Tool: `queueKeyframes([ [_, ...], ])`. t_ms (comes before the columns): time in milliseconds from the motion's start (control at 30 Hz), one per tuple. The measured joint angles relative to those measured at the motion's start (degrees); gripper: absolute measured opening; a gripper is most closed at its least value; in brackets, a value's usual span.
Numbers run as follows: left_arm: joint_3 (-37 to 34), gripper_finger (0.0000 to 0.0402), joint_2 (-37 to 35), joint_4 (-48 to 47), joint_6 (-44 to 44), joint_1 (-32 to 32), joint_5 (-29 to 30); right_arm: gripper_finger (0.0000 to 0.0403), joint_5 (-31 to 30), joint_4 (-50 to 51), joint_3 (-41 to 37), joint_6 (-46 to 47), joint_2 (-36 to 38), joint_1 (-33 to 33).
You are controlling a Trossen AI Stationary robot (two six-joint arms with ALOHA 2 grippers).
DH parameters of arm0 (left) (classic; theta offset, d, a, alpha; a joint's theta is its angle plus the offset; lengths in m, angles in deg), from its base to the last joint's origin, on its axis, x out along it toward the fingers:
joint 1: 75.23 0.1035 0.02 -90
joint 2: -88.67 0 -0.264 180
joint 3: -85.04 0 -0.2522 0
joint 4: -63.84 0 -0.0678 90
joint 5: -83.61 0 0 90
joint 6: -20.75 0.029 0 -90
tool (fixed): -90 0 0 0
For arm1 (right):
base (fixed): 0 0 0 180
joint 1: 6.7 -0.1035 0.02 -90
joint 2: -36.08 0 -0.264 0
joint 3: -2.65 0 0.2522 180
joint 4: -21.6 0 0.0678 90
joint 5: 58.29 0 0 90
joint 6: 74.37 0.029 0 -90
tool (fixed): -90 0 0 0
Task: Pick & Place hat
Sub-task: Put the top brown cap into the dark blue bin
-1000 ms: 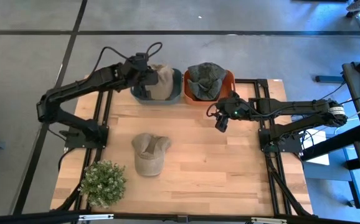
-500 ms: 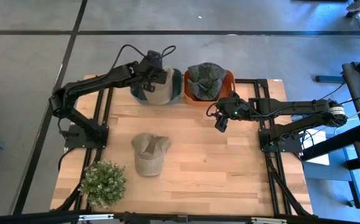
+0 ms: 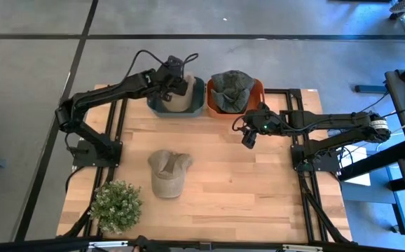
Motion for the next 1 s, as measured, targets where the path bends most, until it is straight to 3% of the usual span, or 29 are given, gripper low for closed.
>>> queueKeyframes([
  [133, 0.0, 0.0022, 0.0, 1.5, 1.2, 0.1, -0.2, 0.0217, 0.0, 0.0, 0.0, 0.0, 0.0, 0.0],
  [333, 0.0, 0.0022, 0.0, -4.2, -7.6, 0.0, -7.7, 0.0217, 0.0, 0.0, 0.0, 0.0, 0.0, 0.0],
  [500, -0.1, 0.0022, -0.1, -9.7, -14.0, 0.1, -7.6, 0.0217, 0.0, 0.0, 0.0, 0.0, 0.0, 0.0],
  [633, -2.3, 0.0022, -0.1, -10.0, -15.3, 0.8, -4.9, 0.0217, 0.0, 0.0, 0.0, 0.0, 0.0, 0.0],
  [733, -4.6, 0.0023, -0.1, -9.5, -17.7, 1.8, -6.7, 0.0217, 0.0, 0.0, 0.0, 0.0, 0.0, 0.0],
  [1000, -6.3, 0.0074, -0.1, -7.8, -18.6, 2.0, -1.7, 0.0217, 0.0, 0.0, 0.0, 0.0, 0.0, 0.0],
])
